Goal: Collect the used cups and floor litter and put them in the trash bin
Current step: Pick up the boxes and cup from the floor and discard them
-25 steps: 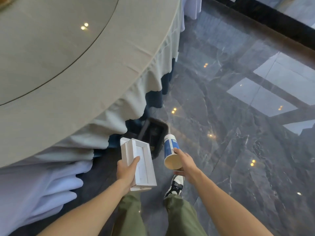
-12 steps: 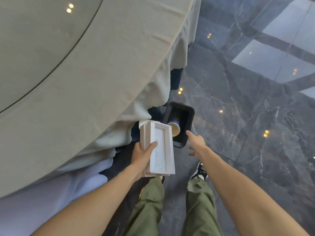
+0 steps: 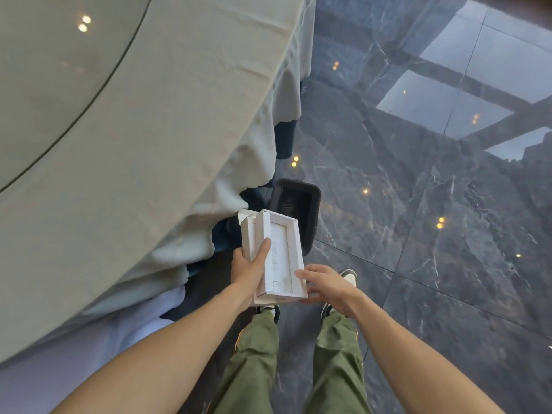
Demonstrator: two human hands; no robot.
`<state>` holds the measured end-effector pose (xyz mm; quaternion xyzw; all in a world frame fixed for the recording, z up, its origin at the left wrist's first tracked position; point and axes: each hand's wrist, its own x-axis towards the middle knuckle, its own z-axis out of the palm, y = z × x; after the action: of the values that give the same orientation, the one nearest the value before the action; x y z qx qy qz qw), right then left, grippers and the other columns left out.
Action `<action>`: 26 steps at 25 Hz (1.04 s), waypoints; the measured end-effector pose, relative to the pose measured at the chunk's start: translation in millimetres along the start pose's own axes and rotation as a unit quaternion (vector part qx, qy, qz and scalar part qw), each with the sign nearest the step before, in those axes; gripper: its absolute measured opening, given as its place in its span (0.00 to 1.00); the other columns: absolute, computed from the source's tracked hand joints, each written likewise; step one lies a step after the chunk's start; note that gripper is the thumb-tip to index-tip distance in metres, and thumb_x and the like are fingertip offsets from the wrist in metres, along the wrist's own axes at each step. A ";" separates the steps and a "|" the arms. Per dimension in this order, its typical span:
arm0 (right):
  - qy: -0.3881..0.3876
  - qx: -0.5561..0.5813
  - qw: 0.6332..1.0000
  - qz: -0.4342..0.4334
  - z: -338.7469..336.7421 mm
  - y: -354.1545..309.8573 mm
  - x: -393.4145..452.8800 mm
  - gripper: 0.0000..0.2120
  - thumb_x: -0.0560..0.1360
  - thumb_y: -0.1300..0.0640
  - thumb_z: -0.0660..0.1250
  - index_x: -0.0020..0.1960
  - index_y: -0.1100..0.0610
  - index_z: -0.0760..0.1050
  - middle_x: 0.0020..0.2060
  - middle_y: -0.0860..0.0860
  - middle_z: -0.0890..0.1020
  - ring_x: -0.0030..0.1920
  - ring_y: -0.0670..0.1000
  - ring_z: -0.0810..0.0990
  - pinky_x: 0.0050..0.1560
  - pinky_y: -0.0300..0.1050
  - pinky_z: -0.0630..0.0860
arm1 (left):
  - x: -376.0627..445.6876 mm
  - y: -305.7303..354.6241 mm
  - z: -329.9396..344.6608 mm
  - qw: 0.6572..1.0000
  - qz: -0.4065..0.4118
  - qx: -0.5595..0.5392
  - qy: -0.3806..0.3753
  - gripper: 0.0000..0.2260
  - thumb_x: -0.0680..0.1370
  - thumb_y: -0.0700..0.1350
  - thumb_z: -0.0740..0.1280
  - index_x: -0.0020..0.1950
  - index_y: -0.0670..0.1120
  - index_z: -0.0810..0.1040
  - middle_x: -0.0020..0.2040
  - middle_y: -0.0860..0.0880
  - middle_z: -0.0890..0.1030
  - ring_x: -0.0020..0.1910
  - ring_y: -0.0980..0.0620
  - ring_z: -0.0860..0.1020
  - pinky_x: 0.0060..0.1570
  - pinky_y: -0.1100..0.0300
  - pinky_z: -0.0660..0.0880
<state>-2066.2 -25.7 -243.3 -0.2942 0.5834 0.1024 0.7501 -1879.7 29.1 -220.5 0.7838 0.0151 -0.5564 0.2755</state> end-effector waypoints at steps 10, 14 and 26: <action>0.266 0.033 0.962 -0.052 -10.6 -13.5 33.5 0.12 0.77 0.54 0.71 0.48 0.56 0.68 0.57 0.61 0.79 0.54 0.59 0.84 0.42 0.61 0.86 | 17.5 -34.8 -13.5 0.998 -0.041 0.008 0.052 0.17 0.84 0.54 0.65 0.63 0.42 0.70 0.48 0.49 0.78 0.39 0.55 0.77 0.32 0.59 0.70; 0.298 -0.054 0.951 -0.061 -21.3 -32.4 61.9 0.16 0.78 0.52 0.71 0.58 0.57 0.68 0.58 0.57 0.78 0.54 0.58 0.82 0.44 0.59 0.86 | 29.4 -38.5 -21.0 0.998 -0.053 0.004 0.040 0.14 0.84 0.51 0.63 0.65 0.43 0.71 0.51 0.47 0.80 0.42 0.52 0.81 0.34 0.57 0.75; -0.063 -0.037 0.996 0.043 6.9 -18.9 40.6 0.18 0.81 0.47 0.69 0.64 0.58 0.79 0.55 0.56 0.88 0.51 0.51 0.86 0.60 0.59 0.82 | 52.6 -19.1 0.7 0.997 -0.069 -0.034 -0.021 0.14 0.86 0.50 0.62 0.69 0.47 0.74 0.51 0.53 0.84 0.43 0.55 0.84 0.28 0.63 0.78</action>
<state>-2039.0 -44.8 -274.2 -0.2892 0.5432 0.1747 0.7686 -1866.6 30.1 -274.9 0.7594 0.0820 -0.5895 0.2628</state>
